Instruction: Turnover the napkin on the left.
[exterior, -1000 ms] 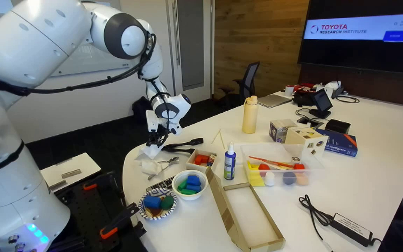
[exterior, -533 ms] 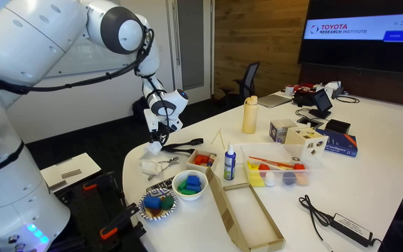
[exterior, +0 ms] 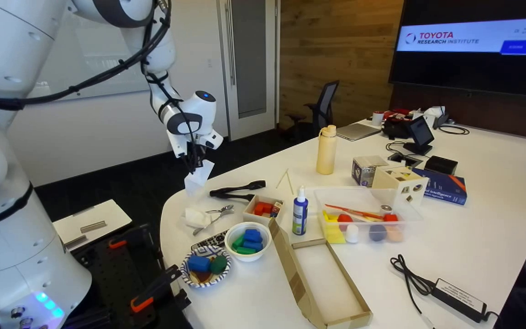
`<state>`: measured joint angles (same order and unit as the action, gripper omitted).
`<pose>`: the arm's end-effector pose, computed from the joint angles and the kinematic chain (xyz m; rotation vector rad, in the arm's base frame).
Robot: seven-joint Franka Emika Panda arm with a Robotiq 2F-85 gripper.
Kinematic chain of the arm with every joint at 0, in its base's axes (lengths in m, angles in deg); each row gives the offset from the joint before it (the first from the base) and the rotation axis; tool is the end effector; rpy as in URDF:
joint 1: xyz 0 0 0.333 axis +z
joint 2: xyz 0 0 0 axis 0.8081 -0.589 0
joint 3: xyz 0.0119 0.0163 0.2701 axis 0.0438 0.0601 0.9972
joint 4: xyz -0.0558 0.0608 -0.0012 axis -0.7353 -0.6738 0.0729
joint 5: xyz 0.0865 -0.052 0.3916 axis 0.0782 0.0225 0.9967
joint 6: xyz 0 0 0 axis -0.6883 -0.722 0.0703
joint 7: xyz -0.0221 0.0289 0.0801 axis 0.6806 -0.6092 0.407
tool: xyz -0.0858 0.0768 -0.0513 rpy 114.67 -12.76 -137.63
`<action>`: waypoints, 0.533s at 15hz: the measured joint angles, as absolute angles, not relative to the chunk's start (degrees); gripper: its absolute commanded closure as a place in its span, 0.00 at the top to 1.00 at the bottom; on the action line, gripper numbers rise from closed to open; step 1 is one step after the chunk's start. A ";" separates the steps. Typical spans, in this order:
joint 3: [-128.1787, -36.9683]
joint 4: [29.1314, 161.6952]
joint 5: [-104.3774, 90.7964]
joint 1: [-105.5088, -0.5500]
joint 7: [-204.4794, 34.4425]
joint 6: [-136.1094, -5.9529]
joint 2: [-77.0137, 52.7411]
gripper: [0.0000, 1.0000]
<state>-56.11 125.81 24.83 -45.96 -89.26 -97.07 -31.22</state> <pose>0.4697 0.2805 0.0659 -2.7403 0.2341 0.1404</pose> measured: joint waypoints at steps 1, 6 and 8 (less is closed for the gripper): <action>-57.10 127.30 24.56 -44.33 -92.30 -98.06 -29.43 0.00; -73.45 128.37 17.20 -27.38 -114.28 -97.62 -26.55 0.00; -81.06 128.20 14.13 -19.63 -123.34 -96.44 -26.91 0.00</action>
